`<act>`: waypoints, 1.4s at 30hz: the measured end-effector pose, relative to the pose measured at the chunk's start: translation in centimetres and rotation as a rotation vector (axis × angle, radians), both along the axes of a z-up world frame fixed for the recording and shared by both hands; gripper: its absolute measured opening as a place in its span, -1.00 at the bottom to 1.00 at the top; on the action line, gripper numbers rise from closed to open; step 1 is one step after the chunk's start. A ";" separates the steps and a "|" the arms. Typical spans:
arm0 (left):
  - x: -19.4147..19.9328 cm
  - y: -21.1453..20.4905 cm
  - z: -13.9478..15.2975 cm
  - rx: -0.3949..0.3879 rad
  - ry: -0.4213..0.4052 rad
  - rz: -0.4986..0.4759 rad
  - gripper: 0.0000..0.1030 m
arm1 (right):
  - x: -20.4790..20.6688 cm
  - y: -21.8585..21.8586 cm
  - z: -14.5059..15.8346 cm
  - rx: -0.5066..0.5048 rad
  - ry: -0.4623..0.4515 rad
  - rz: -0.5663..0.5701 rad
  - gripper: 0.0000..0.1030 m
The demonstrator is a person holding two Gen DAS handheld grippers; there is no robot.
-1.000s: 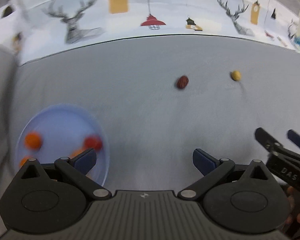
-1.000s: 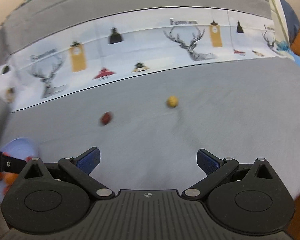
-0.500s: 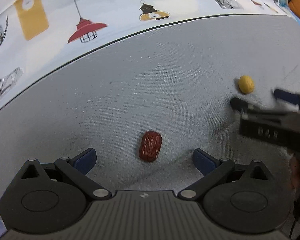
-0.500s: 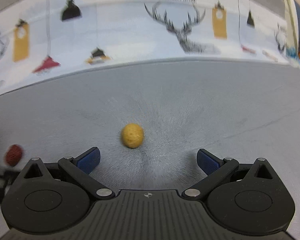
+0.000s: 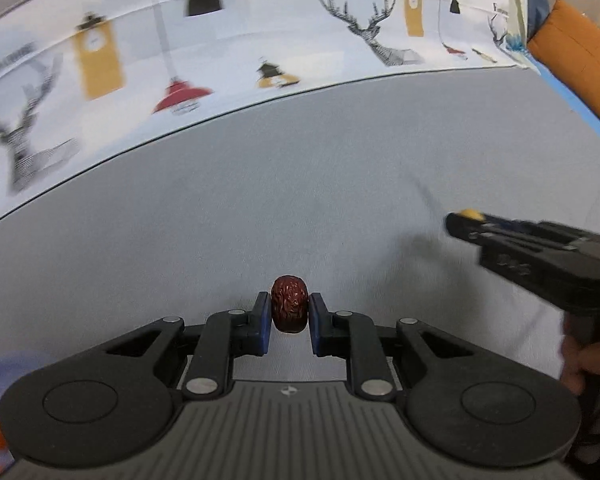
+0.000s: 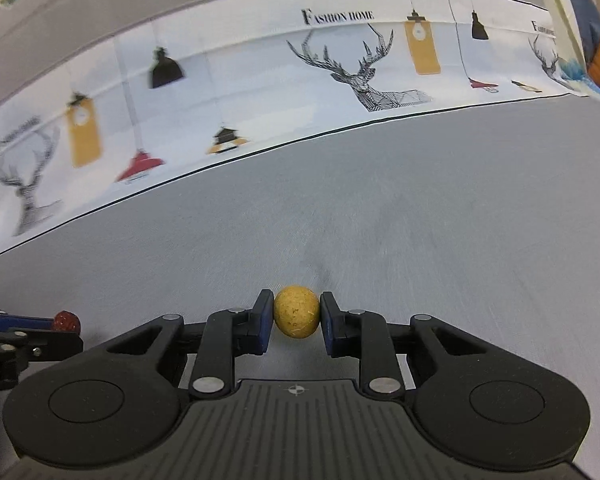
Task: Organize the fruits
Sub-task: 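Carry the date and yellow fruit to the blue plate and release both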
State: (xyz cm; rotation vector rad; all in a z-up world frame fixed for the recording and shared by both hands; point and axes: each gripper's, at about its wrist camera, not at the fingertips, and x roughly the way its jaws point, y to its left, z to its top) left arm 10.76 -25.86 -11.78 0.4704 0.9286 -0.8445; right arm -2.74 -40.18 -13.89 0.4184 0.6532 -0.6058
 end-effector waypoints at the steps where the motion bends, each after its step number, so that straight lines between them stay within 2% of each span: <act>1: -0.9 1.2 0.6 0.007 -0.015 0.012 -0.59 | -0.8 1.2 0.7 -0.001 -0.003 0.022 -0.50; 8: -6.8 11.5 5.5 0.020 -0.046 0.098 -0.59 | -5.7 11.4 5.3 0.035 -0.030 0.245 -0.49; 14: -10.7 18.5 8.8 0.010 -0.064 0.192 -0.60 | -7.9 19.6 8.8 0.035 -0.059 0.435 -0.49; 21: -14.0 23.9 10.6 -0.007 -0.088 0.279 -0.60 | -10.9 25.4 12.1 -0.015 -0.105 0.536 -0.49; 27: -15.4 27.0 11.2 -0.010 -0.099 0.341 -0.59 | -12.9 27.5 13.1 -0.054 -0.114 0.550 -0.49; 33: -16.0 29.0 11.5 0.000 -0.100 0.400 -0.59 | -13.2 28.5 13.5 -0.075 -0.111 0.558 -0.49; 42: -16.6 29.6 12.1 -0.008 -0.111 0.411 -0.59 | -13.4 29.1 13.7 -0.092 -0.109 0.571 -0.49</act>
